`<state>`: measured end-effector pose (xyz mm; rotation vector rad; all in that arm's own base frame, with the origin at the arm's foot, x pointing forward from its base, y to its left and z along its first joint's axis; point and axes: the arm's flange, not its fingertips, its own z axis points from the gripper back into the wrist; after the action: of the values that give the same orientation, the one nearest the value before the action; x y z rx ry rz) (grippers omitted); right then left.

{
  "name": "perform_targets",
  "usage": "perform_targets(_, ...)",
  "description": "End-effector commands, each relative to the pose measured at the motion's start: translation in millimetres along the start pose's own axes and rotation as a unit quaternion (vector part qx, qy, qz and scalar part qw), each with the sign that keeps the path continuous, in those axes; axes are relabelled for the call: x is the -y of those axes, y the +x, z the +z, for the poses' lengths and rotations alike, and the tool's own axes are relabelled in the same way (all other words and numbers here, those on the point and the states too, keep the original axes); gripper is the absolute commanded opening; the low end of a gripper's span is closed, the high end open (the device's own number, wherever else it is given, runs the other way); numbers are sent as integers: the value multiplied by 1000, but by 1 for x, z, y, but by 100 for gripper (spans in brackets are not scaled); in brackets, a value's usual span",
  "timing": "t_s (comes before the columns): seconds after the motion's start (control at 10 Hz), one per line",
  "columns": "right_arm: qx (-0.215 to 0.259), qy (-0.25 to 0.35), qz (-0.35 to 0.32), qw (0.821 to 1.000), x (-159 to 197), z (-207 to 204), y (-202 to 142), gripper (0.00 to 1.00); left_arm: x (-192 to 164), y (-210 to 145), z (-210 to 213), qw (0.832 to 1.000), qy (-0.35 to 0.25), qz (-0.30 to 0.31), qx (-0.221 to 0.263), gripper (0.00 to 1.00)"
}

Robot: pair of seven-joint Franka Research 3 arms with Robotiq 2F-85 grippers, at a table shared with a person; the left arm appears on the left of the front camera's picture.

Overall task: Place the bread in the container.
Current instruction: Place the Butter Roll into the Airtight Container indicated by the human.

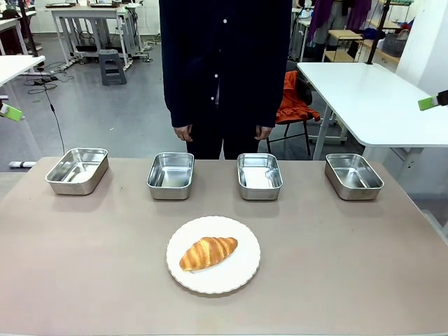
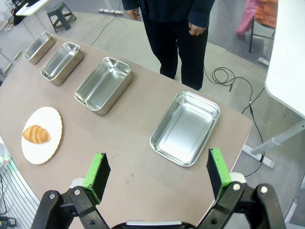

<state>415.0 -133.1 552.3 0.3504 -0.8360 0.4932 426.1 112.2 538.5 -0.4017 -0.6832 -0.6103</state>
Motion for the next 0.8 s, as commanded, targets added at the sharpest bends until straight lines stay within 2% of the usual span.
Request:
perform_targets(0.0,8,6,-2,1000,0,-1,0,100,1,1,1,1000,2,1,4,100)
perform_targets(0.7,8,6,-2,1000,0,-1,0,100,1,1,1,1000,2,1,4,100)
